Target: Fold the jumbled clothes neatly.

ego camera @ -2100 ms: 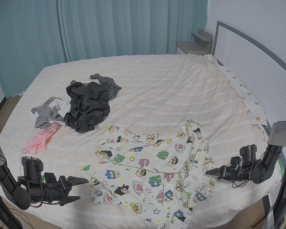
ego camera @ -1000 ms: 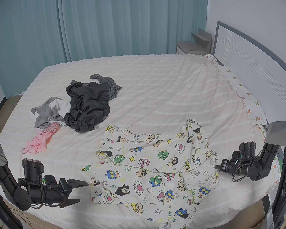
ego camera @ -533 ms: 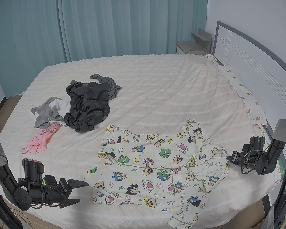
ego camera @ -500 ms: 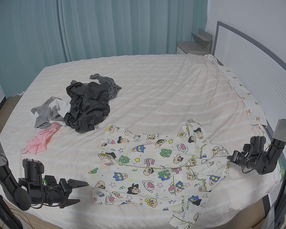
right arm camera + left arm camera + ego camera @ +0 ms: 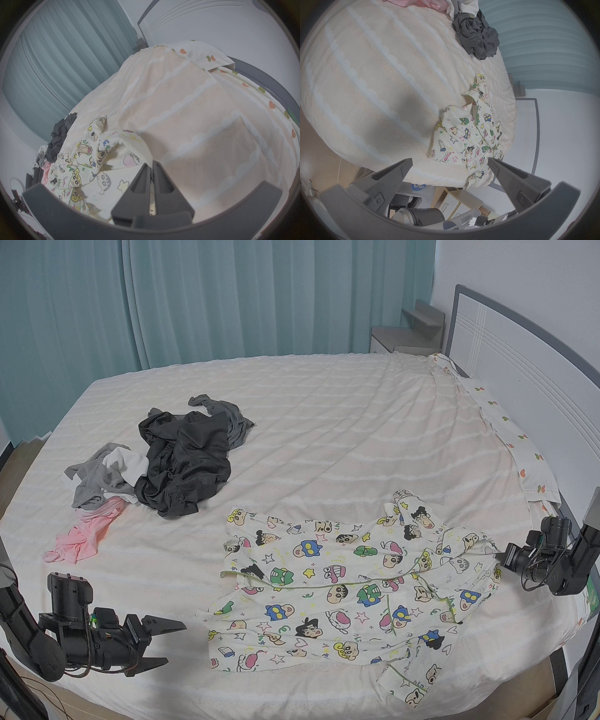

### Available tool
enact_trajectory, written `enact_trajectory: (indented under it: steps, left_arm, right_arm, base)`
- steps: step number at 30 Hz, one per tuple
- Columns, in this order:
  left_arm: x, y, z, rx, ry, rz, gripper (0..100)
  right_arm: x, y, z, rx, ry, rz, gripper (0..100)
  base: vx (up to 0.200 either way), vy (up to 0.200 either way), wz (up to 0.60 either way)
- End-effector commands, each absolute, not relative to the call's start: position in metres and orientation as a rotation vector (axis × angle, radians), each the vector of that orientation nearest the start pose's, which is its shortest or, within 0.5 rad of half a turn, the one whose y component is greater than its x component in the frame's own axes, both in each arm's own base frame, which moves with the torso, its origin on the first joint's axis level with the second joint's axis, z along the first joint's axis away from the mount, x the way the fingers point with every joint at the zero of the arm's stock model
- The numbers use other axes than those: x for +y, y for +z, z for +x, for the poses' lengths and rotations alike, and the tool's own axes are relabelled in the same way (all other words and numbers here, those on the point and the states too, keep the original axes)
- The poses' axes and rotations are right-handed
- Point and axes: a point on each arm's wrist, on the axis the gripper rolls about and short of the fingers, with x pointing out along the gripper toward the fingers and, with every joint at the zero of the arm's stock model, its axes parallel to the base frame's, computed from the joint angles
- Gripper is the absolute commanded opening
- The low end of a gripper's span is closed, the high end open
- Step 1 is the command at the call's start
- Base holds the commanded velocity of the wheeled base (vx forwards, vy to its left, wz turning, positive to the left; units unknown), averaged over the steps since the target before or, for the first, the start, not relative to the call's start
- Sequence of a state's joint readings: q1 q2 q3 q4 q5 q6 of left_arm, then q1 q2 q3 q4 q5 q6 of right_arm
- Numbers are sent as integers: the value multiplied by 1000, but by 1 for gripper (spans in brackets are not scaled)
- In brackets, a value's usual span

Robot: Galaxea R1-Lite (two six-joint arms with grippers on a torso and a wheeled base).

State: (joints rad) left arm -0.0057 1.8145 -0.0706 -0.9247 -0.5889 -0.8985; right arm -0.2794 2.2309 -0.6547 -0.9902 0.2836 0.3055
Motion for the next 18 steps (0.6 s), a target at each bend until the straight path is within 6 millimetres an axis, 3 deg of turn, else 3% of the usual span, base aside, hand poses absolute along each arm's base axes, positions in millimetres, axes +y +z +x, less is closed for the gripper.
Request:
enact_trajectory:
  steps: [1,6,7,11,15,18]
  left_arm:
    - [-15,33,184,1016,-172,-1058,100]
    - [-15,34,185,1010,-176,-1056,100]
    - [-15,34,186,1008,-176,-1055,100]
    - [-15,39,194,969,-172,-1049,100]
    - [-21,55,225,846,-105,-1100,100]
    - [-35,70,255,770,-73,-1150,100]
  right_arm:
    - [-95,6,331,568,-100,465,0]
    - [-102,5,330,589,-115,457,0]
    - [-102,5,330,590,-117,458,100]
    - [-106,9,326,584,-122,464,100]
    - [-107,27,318,541,-123,475,100]
    - [-101,46,308,500,-130,533,100]
  base:
    - [0,0,0]
    - [0,0,0]
    - [0,0,0]
    - [0,0,0]
    - [0,0,0]
    - [0,0,0]
